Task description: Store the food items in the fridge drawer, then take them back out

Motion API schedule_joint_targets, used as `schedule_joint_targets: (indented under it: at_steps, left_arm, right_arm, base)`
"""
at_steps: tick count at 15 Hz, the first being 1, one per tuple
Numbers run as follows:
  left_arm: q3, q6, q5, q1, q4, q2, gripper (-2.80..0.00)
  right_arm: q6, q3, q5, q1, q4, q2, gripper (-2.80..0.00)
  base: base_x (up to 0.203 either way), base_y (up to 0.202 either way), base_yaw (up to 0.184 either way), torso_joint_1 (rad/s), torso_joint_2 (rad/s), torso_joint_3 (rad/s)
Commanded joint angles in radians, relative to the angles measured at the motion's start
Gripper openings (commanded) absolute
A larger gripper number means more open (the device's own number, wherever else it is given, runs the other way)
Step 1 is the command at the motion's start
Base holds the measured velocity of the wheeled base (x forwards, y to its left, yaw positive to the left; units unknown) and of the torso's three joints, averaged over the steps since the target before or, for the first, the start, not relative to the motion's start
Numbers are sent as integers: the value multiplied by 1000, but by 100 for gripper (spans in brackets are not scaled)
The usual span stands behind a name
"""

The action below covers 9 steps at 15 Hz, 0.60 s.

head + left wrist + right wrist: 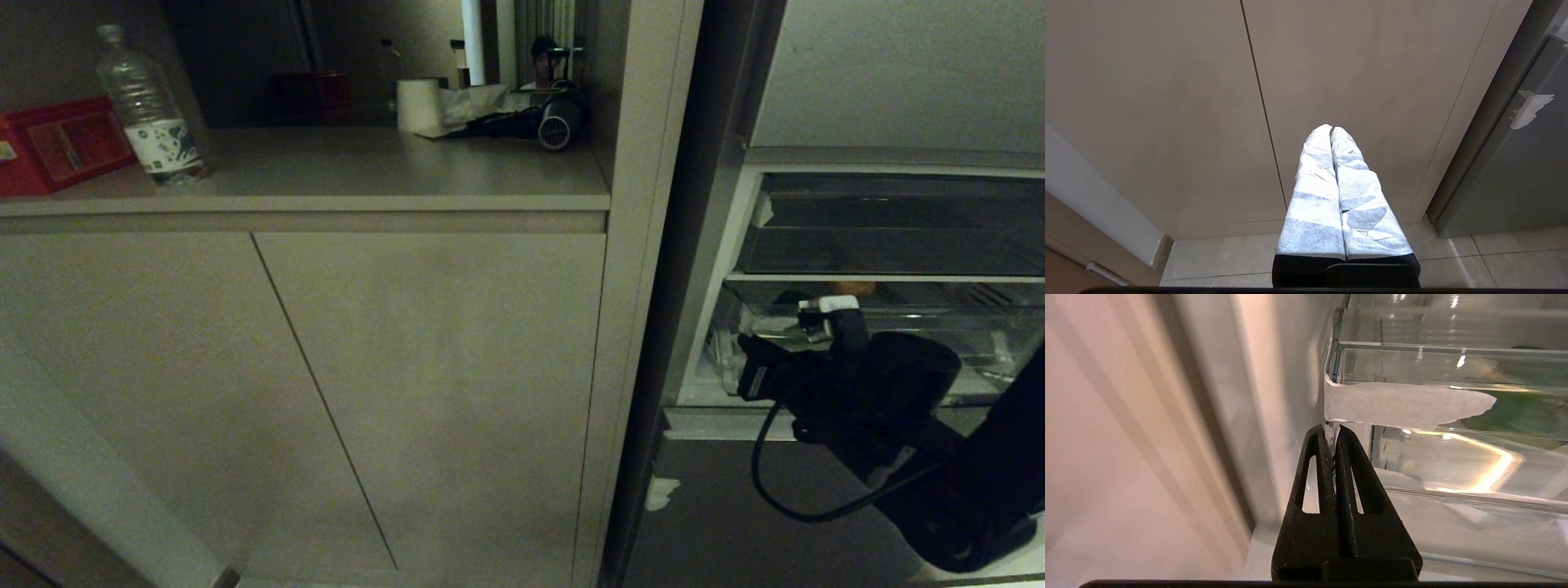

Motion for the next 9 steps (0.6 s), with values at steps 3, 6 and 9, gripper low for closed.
schedule_joint_targets:
  at_steps: [3,6,9]
  left_arm:
    - [0,0,0,0,0,1,-280]
    - [0,0,0,0,0,1,-280]
    - [0,0,0,0,0,1,-280]
  right_arm:
    - [31,216,-3,25,-8,-176,0]
    - [40,362,-3,30,-8,-278,0]
    - [42,486,-3,31,-6,-399,0]
  base:
    - [0,0,0,0,0,0]
    - [0,0,0,0,0,0]
    - [0,0,0,0,0,0]
